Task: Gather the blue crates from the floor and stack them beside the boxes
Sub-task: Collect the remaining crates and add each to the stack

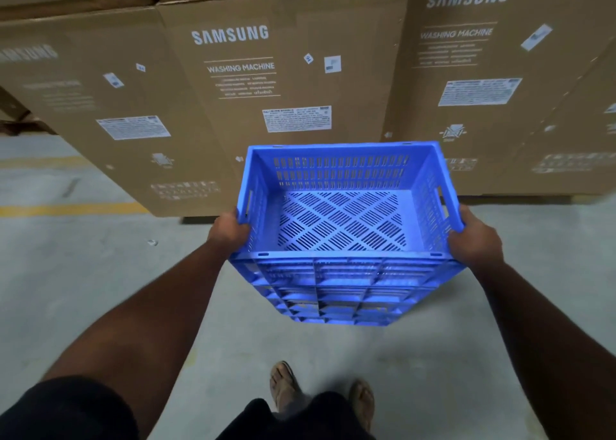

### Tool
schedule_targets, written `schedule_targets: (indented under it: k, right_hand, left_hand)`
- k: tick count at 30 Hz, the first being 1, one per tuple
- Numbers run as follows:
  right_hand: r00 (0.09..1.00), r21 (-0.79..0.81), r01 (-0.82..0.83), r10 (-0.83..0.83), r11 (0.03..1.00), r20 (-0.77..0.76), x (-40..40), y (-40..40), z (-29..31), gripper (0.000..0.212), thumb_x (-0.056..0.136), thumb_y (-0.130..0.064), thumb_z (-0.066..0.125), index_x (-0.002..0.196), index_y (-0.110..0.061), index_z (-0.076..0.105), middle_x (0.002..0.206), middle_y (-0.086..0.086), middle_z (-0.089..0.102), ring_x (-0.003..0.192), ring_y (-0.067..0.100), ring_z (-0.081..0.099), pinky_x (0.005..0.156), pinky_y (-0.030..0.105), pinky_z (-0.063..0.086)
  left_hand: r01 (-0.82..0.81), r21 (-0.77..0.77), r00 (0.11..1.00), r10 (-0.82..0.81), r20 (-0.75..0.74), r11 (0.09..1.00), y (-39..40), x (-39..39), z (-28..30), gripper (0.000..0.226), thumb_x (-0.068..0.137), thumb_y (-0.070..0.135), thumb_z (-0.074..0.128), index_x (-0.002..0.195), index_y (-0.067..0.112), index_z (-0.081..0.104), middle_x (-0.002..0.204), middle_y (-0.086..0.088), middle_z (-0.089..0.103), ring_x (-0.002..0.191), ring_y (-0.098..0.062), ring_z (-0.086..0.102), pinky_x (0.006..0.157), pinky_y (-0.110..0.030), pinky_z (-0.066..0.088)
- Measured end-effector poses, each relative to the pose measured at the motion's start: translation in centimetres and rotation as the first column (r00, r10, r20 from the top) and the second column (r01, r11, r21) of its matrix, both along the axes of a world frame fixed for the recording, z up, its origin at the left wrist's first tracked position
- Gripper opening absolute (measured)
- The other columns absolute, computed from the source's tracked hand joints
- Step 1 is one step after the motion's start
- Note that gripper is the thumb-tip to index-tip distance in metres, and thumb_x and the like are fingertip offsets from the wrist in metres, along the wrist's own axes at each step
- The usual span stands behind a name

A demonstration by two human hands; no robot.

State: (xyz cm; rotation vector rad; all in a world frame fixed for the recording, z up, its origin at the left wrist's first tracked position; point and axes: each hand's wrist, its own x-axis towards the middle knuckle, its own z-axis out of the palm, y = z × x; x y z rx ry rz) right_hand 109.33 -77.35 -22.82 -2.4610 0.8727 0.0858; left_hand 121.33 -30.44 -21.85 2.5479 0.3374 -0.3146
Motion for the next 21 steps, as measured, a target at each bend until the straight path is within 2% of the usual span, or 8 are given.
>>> schedule_targets:
  k: [6, 13, 21]
  right_hand:
    - [0.998, -0.016, 0.051, -0.050, 0.999, 0.026, 1.2, 0.7, 0.1, 0.066, 0.089, -0.017, 0.055, 0.152, -0.034, 0.042, 0.111, 0.027, 0.068, 0.104, 0.047, 0.064, 0.087, 0.043, 0.051]
    - [0.993, 0.005, 0.111, -0.111, 0.994, 0.037, 1.8, 1.1, 0.5, 0.071, 0.091, -0.016, 0.052, 0.157, -0.038, 0.037, 0.124, 0.027, 0.066, 0.113, 0.047, 0.062, 0.098, 0.044, 0.049]
    - [0.992, 0.008, 0.122, -0.122, 0.993, 0.042, 1.6, 1.3, 0.5, 0.071, 0.091, -0.017, 0.052, 0.156, -0.040, 0.036, 0.122, 0.025, 0.066, 0.111, 0.047, 0.062, 0.096, 0.043, 0.049]
  left_hand:
    - [-0.006, 0.112, 1.000, 0.003, 0.031, 0.994, -1.2, 1.0, -0.5, 0.040, 0.090, 0.024, 0.058, 0.127, 0.007, 0.055, 0.118, -0.029, 0.066, 0.110, -0.047, 0.063, 0.091, -0.046, 0.050]
    - [-0.004, 0.147, 0.998, -0.006, 0.070, 0.989, -1.5, 1.7, -1.0, 0.035, 0.090, 0.021, 0.057, 0.121, 0.004, 0.055, 0.115, -0.030, 0.065, 0.106, -0.050, 0.062, 0.089, -0.047, 0.049]
    - [0.006, 0.152, 0.998, -0.015, 0.057, 0.988, -1.7, 2.2, -0.8, 0.041, 0.089, 0.021, 0.056, 0.127, 0.006, 0.054, 0.118, -0.030, 0.064, 0.109, -0.050, 0.062, 0.090, -0.046, 0.050]
